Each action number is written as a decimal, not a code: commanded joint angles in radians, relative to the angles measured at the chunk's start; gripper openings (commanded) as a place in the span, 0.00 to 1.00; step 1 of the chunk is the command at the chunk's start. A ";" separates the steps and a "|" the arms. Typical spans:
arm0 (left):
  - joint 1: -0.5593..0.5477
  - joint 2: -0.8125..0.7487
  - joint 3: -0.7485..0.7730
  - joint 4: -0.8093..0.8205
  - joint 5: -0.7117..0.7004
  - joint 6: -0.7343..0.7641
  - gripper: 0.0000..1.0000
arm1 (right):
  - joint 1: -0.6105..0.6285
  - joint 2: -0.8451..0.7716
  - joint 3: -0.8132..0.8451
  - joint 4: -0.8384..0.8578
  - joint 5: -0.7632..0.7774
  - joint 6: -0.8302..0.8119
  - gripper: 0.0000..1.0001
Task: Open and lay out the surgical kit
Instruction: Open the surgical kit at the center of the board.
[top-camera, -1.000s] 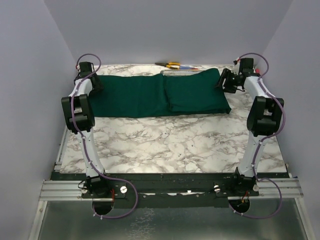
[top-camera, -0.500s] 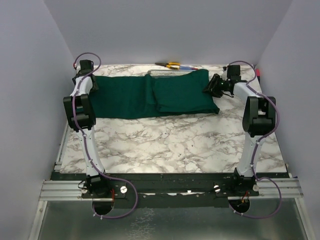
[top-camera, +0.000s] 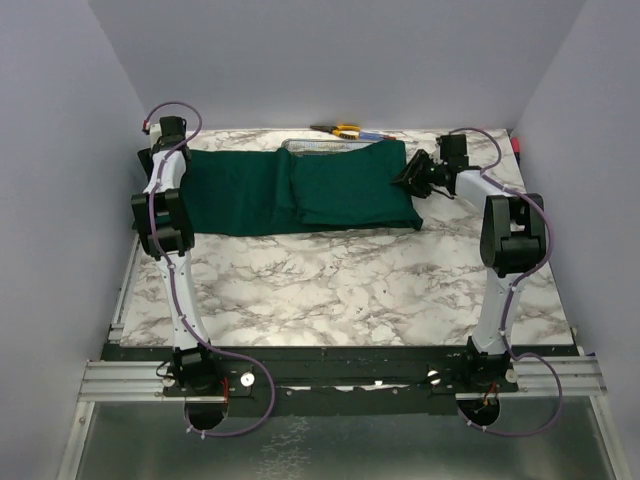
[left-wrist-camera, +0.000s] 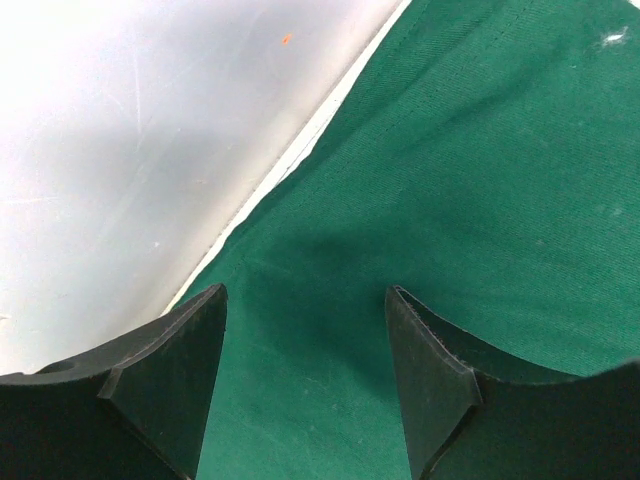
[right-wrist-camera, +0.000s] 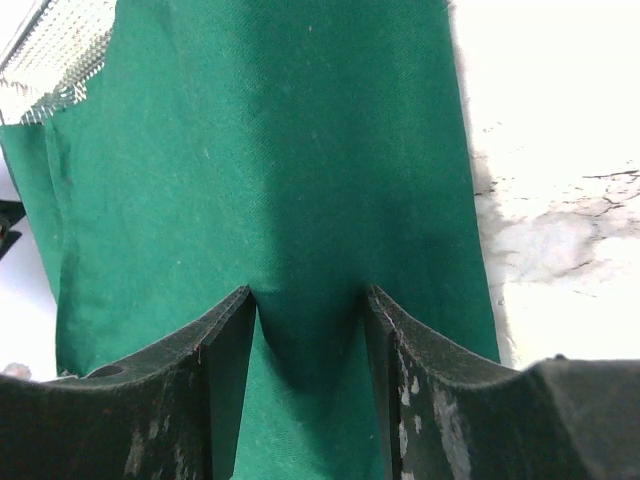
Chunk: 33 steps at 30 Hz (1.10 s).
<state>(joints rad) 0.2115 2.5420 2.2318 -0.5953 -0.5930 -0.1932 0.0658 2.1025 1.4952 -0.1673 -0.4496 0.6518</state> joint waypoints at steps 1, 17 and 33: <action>0.016 0.009 0.019 -0.097 -0.039 0.046 0.66 | 0.018 -0.041 0.086 -0.109 0.087 0.003 0.52; 0.005 -0.247 -0.053 -0.099 0.421 -0.043 0.69 | 0.143 -0.158 0.344 -0.378 0.443 -0.229 0.70; 0.002 -0.411 -0.620 0.152 0.547 -0.216 0.60 | 0.653 0.036 0.525 -0.401 0.591 -0.539 0.70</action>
<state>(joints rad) 0.2119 2.1612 1.6772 -0.4881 -0.0303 -0.3801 0.6449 2.0861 1.9644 -0.5220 0.0719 0.2481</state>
